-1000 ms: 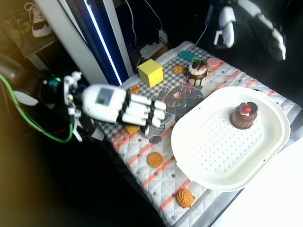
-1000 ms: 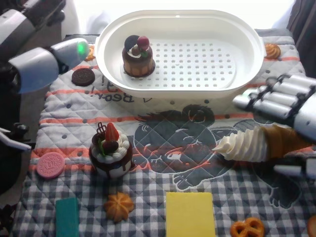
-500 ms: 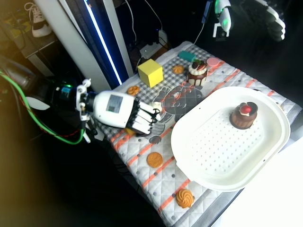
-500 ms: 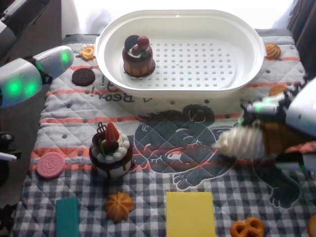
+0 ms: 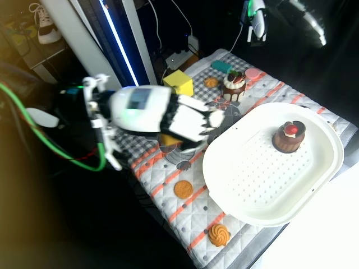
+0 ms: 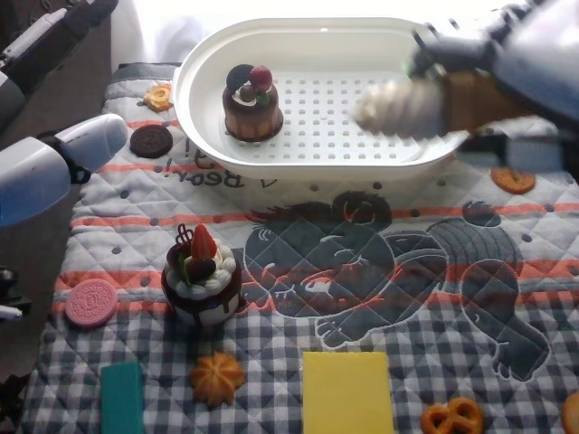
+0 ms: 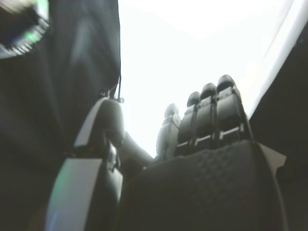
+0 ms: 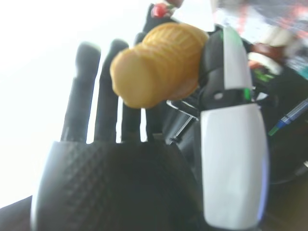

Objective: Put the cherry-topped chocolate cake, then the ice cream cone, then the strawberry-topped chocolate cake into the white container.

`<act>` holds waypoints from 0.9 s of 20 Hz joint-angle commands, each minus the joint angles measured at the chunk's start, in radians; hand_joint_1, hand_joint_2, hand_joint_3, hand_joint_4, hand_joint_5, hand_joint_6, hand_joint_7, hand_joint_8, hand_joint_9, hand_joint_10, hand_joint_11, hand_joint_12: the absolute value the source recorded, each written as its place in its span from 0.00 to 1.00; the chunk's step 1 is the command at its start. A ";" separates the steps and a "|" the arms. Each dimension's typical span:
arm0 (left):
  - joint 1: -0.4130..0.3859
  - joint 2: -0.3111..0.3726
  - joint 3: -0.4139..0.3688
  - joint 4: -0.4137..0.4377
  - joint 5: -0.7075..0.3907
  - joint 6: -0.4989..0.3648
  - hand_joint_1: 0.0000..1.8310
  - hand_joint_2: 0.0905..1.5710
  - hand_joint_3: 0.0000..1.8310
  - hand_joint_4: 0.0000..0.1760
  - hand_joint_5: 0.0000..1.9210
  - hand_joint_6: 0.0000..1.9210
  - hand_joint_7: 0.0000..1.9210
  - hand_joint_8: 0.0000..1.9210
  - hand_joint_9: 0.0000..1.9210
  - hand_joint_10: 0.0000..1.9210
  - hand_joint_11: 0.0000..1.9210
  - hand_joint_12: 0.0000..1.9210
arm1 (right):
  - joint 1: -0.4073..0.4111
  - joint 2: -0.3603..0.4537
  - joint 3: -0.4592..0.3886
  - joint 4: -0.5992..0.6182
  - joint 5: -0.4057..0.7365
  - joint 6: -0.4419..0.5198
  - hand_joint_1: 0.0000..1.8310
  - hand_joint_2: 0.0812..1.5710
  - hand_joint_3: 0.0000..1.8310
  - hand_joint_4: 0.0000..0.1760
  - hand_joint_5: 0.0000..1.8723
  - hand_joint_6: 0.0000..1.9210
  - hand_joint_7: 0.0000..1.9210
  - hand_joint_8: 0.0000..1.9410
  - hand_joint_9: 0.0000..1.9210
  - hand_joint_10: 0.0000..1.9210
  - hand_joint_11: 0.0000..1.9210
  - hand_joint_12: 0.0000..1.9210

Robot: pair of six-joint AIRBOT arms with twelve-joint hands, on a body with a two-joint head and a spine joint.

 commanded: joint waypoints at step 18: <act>0.001 -0.023 0.001 0.033 -0.122 -0.012 0.32 0.86 0.00 0.23 0.01 0.00 0.00 0.00 0.00 0.00 0.01 0.01 | 0.170 -0.239 0.283 0.164 -0.196 -0.071 0.38 0.77 0.00 0.49 0.00 0.00 0.00 0.00 0.00 0.00 0.00 0.02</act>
